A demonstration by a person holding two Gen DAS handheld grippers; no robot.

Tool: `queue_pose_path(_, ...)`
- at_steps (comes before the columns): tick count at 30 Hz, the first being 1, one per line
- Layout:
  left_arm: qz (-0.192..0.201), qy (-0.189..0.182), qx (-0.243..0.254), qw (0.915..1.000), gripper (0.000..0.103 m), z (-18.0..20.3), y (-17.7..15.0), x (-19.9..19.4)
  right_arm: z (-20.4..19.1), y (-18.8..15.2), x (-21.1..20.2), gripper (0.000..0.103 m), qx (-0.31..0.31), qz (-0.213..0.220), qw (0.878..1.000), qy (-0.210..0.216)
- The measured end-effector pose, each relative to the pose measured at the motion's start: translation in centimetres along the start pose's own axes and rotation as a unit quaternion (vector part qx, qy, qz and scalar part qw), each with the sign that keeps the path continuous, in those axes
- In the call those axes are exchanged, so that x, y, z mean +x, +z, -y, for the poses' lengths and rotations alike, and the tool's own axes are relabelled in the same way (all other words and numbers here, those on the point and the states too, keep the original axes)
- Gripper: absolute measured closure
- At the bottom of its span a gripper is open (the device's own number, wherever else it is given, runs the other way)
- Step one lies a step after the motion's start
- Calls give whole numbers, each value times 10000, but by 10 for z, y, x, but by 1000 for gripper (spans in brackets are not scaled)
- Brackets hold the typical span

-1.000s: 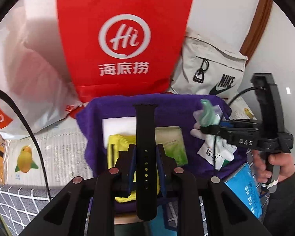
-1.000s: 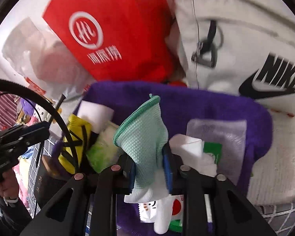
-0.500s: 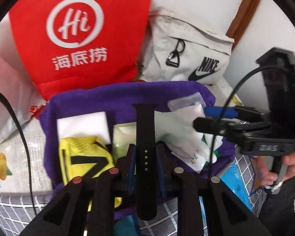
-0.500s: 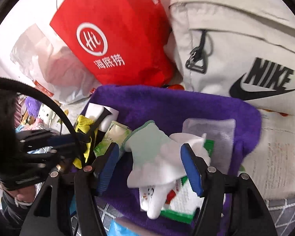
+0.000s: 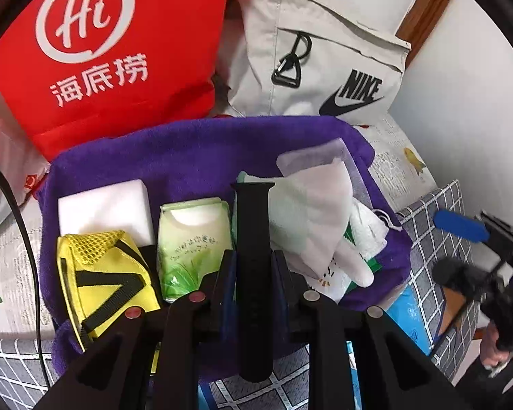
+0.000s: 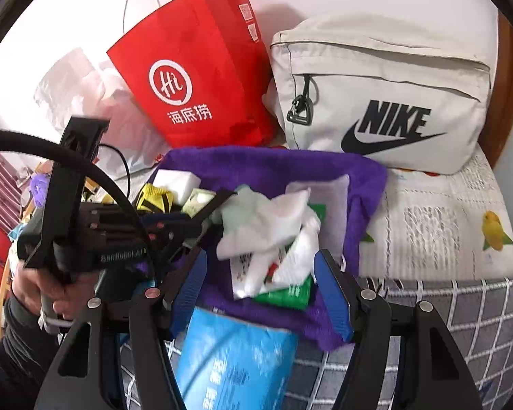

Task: Organize soft objects

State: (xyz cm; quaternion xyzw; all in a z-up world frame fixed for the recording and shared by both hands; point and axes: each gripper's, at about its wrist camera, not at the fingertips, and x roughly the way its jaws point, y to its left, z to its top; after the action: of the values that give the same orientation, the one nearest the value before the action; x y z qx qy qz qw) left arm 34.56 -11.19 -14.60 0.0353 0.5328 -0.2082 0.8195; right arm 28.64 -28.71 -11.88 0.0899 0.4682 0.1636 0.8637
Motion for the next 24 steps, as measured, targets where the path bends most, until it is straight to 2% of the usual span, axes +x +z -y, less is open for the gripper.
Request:
queue_pose_path(4, 173, 183, -108, 9996, 55, -5, 3, -9, -2, -10, -7, 38, -21, -22, 10000, -41)
queue_pose_path(6, 253, 299, -102, 9992, 46, -5, 3, -18, -5, -13, -11, 38, -20, -25, 10000, -18)
queue_pose_path(8, 363, 348, 4, 9987, 46, -2, 1, -30, -7, -16, -16, 38, -13, -23, 10000, 12)
queue_pose_path(12, 503, 492, 176, 9974, 37, 6, -5, -52, -16, -23, -23, 38, -70, -34, 10000, 15)
queue_pose_path(16, 620, 595, 299, 9959, 25, 14, -17, -76, -30, -30, -30, 38, -173, -67, 9998, -122)
queue_pose_path(20, 729, 767, 293, 9940, 20, 14, -34, -98, -46, -37, -38, 38, -323, -117, 9988, -340)
queue_pose_path(22, 812, 832, 228, 9930, 15, 12, -45, -112, -53, -41, -44, 30, -342, -129, 9985, -418)
queue_pose_path(23, 855, 872, 180, 9923, 14, 12, -51, -120, -56, -42, -47, 17, -323, -125, 9985, -424)
queue_pose_path(24, 890, 908, 125, 9918, 14, 11, -58, -128, -58, -44, -51, 9, -292, -108, 9986, -435)
